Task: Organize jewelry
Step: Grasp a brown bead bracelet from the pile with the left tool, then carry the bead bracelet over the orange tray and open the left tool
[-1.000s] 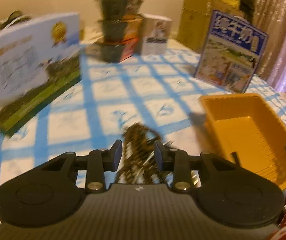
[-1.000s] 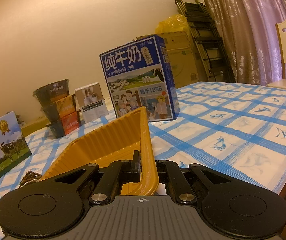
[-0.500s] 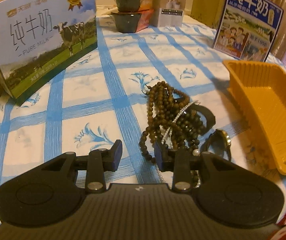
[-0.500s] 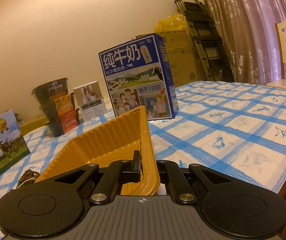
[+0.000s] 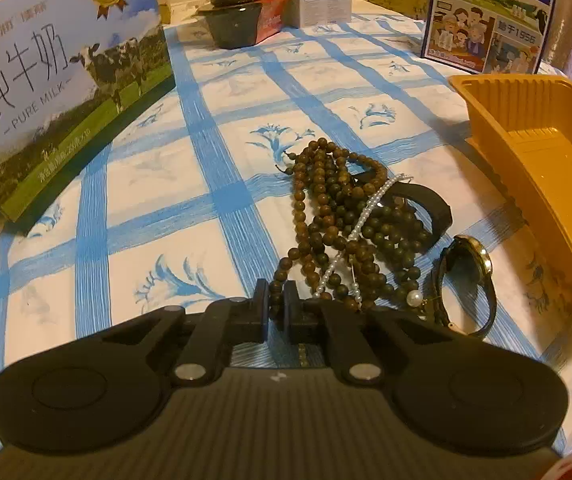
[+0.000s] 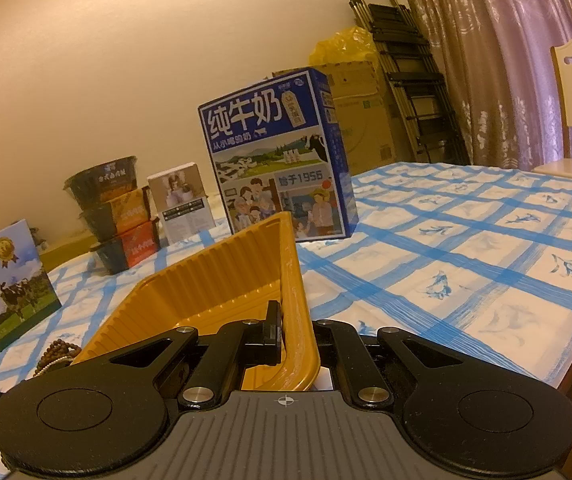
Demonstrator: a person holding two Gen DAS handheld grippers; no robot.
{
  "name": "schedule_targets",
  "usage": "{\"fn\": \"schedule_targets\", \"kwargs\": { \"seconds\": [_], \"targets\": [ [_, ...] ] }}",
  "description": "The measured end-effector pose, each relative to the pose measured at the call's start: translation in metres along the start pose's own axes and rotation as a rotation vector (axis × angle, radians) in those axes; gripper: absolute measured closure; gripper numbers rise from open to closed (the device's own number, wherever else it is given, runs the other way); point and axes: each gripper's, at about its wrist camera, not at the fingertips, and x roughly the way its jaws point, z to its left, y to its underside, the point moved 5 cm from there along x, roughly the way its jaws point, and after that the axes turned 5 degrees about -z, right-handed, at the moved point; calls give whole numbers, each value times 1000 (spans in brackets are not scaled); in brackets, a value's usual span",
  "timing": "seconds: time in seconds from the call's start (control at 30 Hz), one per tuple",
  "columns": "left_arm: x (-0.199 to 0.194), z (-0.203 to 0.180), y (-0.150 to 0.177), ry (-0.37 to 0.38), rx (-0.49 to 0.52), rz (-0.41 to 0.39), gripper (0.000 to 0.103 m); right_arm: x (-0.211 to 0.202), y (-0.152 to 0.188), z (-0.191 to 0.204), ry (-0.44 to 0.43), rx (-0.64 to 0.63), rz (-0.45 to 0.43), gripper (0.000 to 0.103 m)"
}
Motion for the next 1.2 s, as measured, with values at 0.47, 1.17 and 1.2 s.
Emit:
{"fn": "schedule_targets", "kwargs": {
  "seconds": [0.47,1.17,1.2],
  "targets": [
    [-65,3,-38,56,-62,-157,98,2,-1,2,-10,-5,-6,97],
    [-80,-150,-62,487,-43,-176,98,2,-2,4,-13,-6,-4,97],
    [-77,-159,-60,503,-40,-162,98,2,-2,4,-13,-6,-5,97]
  ]
}}
